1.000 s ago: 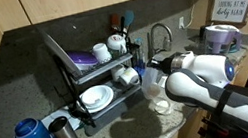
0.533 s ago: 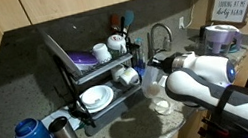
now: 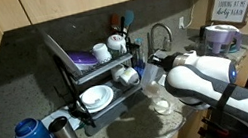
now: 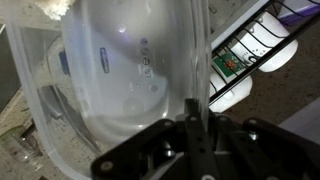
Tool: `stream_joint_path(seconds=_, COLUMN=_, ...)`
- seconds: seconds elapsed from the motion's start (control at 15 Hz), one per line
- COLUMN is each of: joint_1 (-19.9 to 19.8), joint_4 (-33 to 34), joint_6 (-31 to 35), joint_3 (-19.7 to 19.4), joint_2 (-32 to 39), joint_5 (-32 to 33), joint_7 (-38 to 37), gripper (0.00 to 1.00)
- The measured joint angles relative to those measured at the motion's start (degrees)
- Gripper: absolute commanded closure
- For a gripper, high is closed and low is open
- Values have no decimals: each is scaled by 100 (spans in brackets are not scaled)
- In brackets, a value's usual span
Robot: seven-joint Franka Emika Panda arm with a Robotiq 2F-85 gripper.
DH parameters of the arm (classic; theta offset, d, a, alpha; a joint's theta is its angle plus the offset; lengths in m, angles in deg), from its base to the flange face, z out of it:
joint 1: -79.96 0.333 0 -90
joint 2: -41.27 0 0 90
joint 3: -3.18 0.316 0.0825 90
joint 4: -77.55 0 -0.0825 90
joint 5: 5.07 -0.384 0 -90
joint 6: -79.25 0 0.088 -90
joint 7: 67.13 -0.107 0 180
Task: Transfer the contents in the rectangular bowl to the circular one
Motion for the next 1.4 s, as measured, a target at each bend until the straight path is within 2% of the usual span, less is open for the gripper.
stream_joint_path(seconds=0.8, joint_1=-433, joint_4=377, joint_6=6, joint_3=-247, joint_2=-2, joint_5=-50, joint_7=334, gripper=99)
stream_joint_path(seconds=1.4, joint_1=-453, joint_4=418, joint_6=23, joint_3=-295, joint_2=-2, joint_5=-98, joint_7=336, gripper=99)
